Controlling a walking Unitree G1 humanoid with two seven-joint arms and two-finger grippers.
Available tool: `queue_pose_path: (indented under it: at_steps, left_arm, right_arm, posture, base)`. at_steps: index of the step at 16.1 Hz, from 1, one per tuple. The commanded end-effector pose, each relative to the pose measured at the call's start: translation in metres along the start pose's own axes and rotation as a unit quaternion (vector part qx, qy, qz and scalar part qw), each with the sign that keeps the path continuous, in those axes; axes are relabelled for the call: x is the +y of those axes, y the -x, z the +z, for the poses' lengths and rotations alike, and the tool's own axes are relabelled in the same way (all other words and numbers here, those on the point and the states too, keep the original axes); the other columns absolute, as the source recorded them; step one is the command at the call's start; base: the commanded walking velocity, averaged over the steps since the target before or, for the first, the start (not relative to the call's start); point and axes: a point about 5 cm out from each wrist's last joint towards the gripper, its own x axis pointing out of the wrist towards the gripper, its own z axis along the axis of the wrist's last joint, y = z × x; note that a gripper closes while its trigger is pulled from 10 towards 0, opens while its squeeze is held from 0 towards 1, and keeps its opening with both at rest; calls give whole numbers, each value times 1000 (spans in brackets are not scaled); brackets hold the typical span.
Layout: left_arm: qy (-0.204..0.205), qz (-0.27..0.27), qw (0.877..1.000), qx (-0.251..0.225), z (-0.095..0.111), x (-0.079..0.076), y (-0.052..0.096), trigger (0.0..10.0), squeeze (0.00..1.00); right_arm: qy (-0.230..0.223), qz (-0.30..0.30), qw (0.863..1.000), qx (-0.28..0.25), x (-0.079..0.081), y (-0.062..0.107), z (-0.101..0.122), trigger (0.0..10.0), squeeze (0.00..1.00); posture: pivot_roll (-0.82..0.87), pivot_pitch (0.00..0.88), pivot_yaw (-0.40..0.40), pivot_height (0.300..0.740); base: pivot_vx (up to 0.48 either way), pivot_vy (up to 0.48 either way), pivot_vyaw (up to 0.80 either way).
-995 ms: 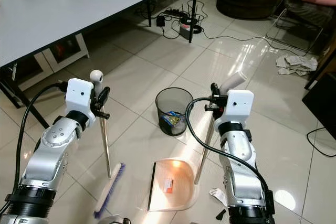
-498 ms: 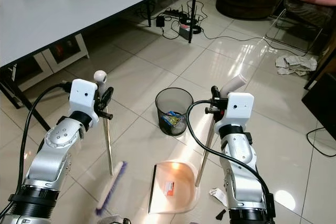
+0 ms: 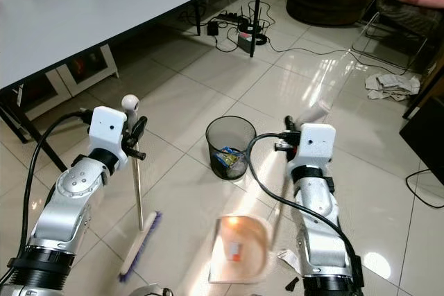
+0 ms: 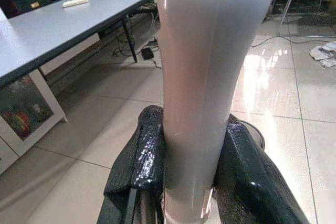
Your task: Sweep floor
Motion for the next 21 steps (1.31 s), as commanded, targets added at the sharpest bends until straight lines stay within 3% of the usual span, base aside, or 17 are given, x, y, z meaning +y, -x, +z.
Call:
queue_pose_path:
  at_steps: [1, 3, 6, 8, 10, 12, 17, 19, 21]
  left_arm:
    - [-11, 0, 1000, -13, 5, 0, -3, 10000, 0]
    - [-11, 6, 1000, -25, 10, -2, -6, 10000, 0]
    - [-33, 17, 999, -21, 3, 1, -1, 10000, 0]
    - [5, -38, 999, -22, 6, -8, -1, 10000, 0]
    - [24, -93, 994, -45, 21, -23, -8, 10000, 0]
    - [-7, -121, 992, -42, 18, -33, -9, 10000, 0]
    - [-17, 9, 1000, -12, 3, 5, 1, 10000, 0]
    - [-22, 45, 999, -1, 1, 19, 12, 10000, 0]
    - [-30, 57, 998, 10, -1, 27, 10, 10000, 0]
  right_arm:
    - [-3, -5, 1000, -16, -3, -5, 7, 10000, 0]
    - [-6, 9, 1000, -23, -2, -9, 10, 10000, 0]
    - [-52, 17, 998, -5, 3, -7, 5, 10000, 0]
    - [-62, -5, 998, -5, 2, -4, 4, 10000, 0]
    - [-69, -13, 998, -7, -1, -7, 7, 10000, 0]
    - [-69, -10, 997, -12, -4, -8, 9, 10000, 0]
    - [-47, 18, 998, -24, 2, -10, 15, 10000, 0]
    - [-71, 3, 997, -18, -1, -13, 12, 10000, 0]
    - [-91, 2, 995, -28, 4, -15, 13, 10000, 0]
  posture:
    - [34, 2, 11, 740]
    - [36, 4, 8, 740]
    - [47, 14, 8, 740]
    - [41, 15, 4, 740]
    - [44, 30, 5, 740]
    - [48, 32, -4, 740]
    - [66, 60, -29, 740]
    - [109, 68, -35, 740]
    - [116, 70, -37, 740]
  base:
    - [0, 0, 0]
    - [0, 0, 0]
    - [0, 0, -533]
    - [0, 0, -800]
    - [0, 0, -800]
    - [0, 0, -800]
    - [0, 0, -800]
    - [0, 0, -800]
    - [0, 0, -800]
